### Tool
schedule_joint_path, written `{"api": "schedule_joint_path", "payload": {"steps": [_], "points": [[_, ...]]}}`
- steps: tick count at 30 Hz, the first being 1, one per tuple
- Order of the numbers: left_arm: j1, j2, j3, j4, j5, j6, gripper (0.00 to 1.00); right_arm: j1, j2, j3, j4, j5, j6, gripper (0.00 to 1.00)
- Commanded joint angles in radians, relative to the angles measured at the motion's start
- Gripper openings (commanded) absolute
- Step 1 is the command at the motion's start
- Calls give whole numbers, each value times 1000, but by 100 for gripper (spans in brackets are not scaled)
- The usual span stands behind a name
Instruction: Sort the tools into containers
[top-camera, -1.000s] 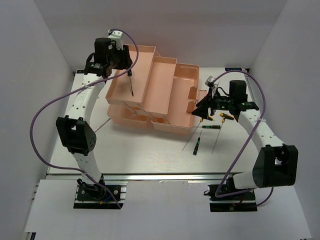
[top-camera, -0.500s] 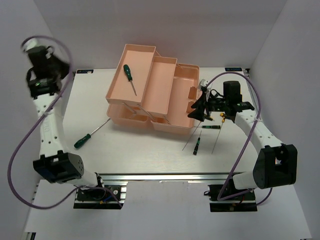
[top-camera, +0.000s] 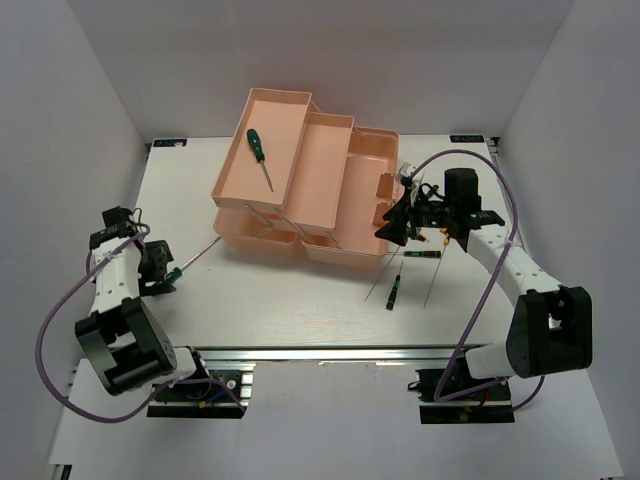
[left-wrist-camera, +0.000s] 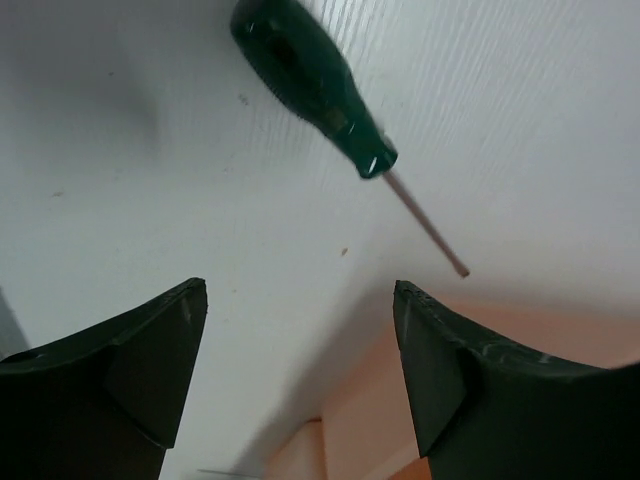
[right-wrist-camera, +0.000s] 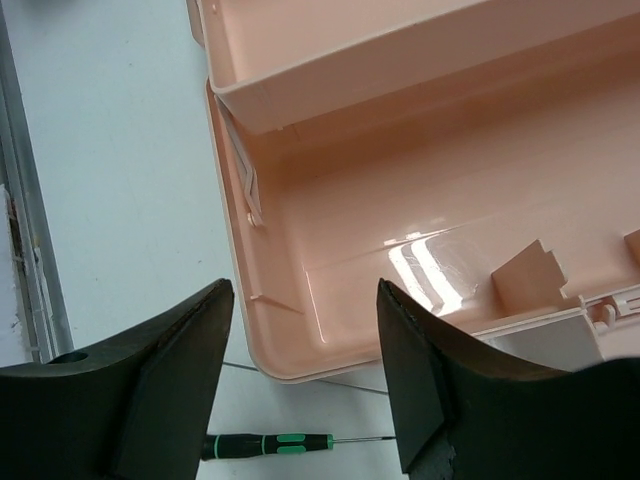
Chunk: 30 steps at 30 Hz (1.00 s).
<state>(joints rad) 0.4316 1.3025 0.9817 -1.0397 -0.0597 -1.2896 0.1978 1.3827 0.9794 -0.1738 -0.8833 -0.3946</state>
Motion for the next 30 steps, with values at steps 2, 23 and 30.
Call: {"api": "schedule_joint_path", "payload": {"steps": [2,23,30], "points": [[15,116,23,99,11,-157,85,3,-30,-19,56,6,14,65],[70,431,3,207,-46,-313,34,-3,-47,-9,4,23,-1,66],[85,318,-86,332,-32,-264,0,-5,-53,24,-50,32,-29,66]]}}
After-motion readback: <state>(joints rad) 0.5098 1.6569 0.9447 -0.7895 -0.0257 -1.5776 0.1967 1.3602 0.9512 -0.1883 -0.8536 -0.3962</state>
